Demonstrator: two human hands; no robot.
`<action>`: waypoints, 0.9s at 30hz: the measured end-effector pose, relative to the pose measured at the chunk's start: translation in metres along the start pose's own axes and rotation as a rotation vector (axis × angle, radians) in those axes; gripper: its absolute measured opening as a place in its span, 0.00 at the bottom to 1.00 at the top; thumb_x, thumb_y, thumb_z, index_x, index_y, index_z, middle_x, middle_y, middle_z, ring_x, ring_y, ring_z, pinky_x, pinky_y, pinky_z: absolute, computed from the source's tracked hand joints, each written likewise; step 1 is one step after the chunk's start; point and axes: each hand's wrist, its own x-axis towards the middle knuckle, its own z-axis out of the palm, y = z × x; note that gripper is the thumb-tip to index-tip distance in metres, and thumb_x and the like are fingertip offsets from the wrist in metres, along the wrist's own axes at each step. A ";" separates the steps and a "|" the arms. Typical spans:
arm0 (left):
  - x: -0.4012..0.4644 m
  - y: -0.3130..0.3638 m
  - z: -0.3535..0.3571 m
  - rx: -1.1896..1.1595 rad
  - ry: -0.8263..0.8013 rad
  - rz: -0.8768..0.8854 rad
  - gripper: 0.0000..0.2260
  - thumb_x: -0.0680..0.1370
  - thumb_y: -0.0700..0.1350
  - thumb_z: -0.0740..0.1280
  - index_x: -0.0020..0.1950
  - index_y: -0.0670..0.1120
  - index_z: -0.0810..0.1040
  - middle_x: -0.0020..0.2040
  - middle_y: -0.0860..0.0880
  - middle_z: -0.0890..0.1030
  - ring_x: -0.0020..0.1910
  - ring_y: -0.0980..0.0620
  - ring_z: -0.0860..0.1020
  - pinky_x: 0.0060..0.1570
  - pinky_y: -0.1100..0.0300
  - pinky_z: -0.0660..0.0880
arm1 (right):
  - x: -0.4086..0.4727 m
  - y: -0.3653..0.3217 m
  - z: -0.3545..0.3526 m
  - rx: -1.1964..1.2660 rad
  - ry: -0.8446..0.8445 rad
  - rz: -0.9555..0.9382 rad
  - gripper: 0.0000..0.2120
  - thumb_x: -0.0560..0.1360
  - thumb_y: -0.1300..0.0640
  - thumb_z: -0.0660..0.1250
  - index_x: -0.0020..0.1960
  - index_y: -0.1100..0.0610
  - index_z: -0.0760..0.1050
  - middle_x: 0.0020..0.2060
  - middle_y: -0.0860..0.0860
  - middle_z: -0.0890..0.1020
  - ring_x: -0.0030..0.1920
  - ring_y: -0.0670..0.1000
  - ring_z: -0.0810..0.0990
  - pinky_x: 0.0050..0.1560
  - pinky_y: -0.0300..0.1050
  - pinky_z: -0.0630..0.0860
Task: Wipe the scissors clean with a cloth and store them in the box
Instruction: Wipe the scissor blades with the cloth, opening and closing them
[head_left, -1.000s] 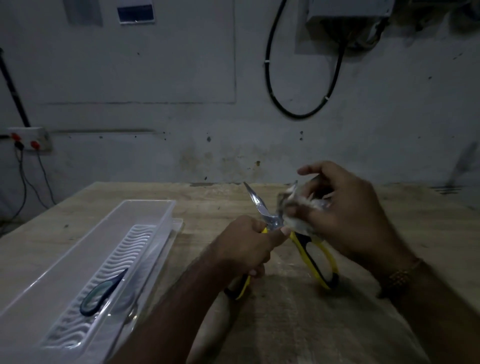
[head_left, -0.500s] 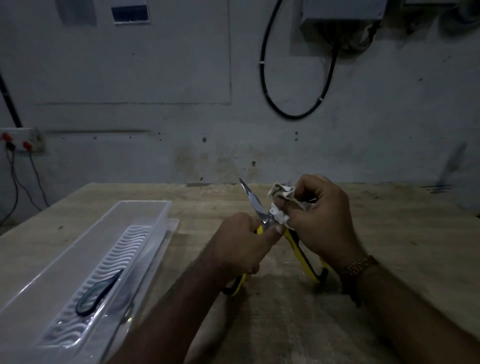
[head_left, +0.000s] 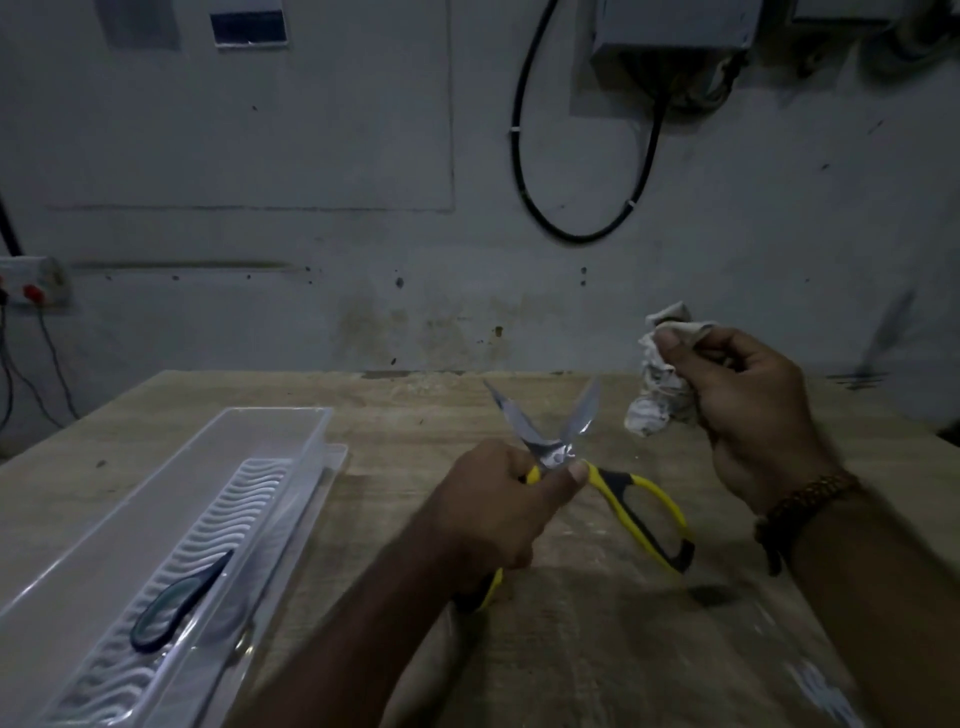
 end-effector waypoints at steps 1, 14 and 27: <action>0.000 0.002 -0.003 -0.082 0.012 -0.018 0.21 0.81 0.54 0.70 0.31 0.45 0.77 0.24 0.50 0.68 0.19 0.55 0.65 0.24 0.62 0.66 | -0.003 0.000 0.002 -0.002 -0.060 0.022 0.05 0.74 0.59 0.77 0.48 0.58 0.85 0.40 0.51 0.87 0.41 0.48 0.84 0.44 0.44 0.81; -0.002 0.006 -0.016 -0.215 -0.037 -0.064 0.21 0.83 0.52 0.69 0.32 0.45 0.73 0.27 0.48 0.66 0.21 0.54 0.61 0.22 0.64 0.63 | -0.044 -0.029 0.020 -0.551 -0.193 -0.538 0.07 0.72 0.57 0.79 0.50 0.52 0.85 0.44 0.47 0.84 0.46 0.48 0.83 0.45 0.46 0.81; -0.001 0.003 -0.005 0.139 -0.060 -0.008 0.12 0.83 0.47 0.68 0.39 0.55 0.79 0.23 0.62 0.75 0.20 0.63 0.71 0.28 0.63 0.69 | -0.060 -0.016 0.046 -0.910 -0.631 -0.716 0.08 0.70 0.59 0.78 0.48 0.53 0.88 0.40 0.48 0.78 0.45 0.52 0.73 0.42 0.45 0.70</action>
